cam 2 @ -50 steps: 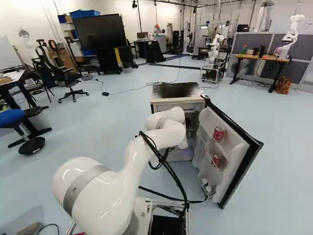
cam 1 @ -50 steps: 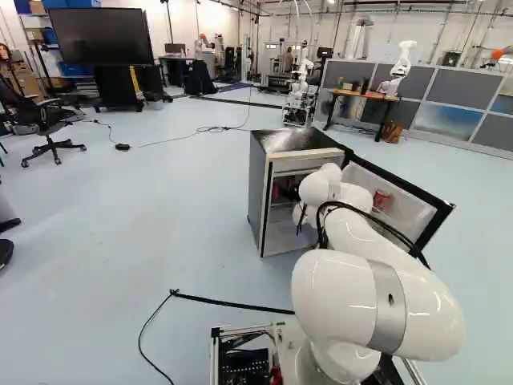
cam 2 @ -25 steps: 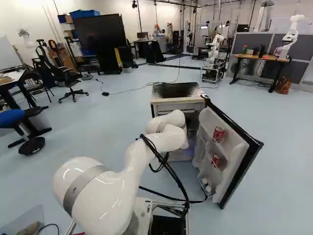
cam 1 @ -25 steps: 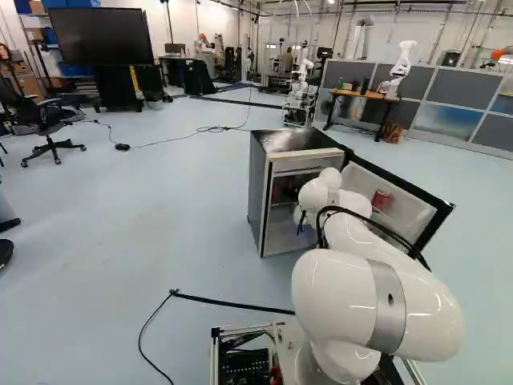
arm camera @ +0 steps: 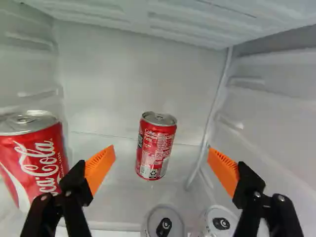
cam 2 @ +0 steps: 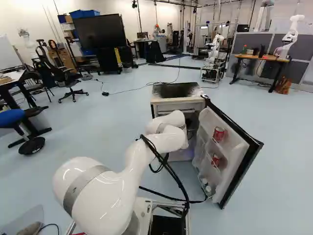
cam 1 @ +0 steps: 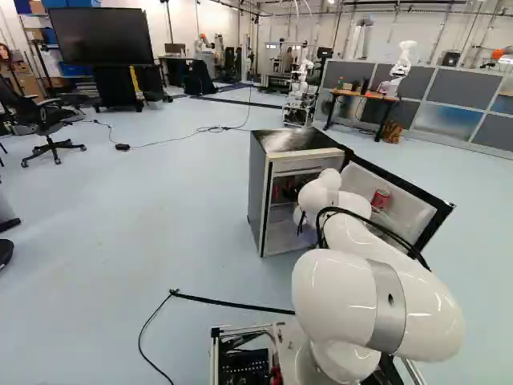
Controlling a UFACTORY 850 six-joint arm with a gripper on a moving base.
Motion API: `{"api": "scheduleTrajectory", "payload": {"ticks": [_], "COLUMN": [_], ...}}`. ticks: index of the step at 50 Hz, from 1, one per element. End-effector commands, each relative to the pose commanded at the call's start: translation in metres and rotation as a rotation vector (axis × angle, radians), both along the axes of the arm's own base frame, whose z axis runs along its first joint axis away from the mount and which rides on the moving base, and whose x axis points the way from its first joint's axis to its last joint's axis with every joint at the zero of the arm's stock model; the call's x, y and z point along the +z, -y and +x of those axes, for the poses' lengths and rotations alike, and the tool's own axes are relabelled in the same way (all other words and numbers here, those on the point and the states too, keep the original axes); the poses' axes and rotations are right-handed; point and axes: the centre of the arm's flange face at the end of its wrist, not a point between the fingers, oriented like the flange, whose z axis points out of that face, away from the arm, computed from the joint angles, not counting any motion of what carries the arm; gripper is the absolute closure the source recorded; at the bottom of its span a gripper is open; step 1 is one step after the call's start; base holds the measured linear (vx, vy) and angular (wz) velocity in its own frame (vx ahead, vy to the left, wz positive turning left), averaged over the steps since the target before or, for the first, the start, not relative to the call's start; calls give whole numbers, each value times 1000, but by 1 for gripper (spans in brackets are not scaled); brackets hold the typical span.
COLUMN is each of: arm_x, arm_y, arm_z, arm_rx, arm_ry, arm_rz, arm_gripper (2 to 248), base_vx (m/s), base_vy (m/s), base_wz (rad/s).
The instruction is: Grab a drink from the fridge
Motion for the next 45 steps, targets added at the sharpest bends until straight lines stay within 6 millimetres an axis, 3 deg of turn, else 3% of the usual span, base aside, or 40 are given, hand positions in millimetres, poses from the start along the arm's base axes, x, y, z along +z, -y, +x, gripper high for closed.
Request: {"api": "scheduleTrajectory", "payload": {"ticks": [12,39,40,45], "arm_x": [12,8,8,8], "arm_y": [1,0,0,0], "arm_z": [3,11,11,11], "arm_rx": [1,5,5,5], "arm_ry": [0,35,35,35], "arm_rz": [0,-15,-15,-15], "arm_gripper": [3,3,27,27], "base_vx": [0,0,0,0], "base_vy": [0,0,0,0], "base_wz": [0,0,0,0]}}
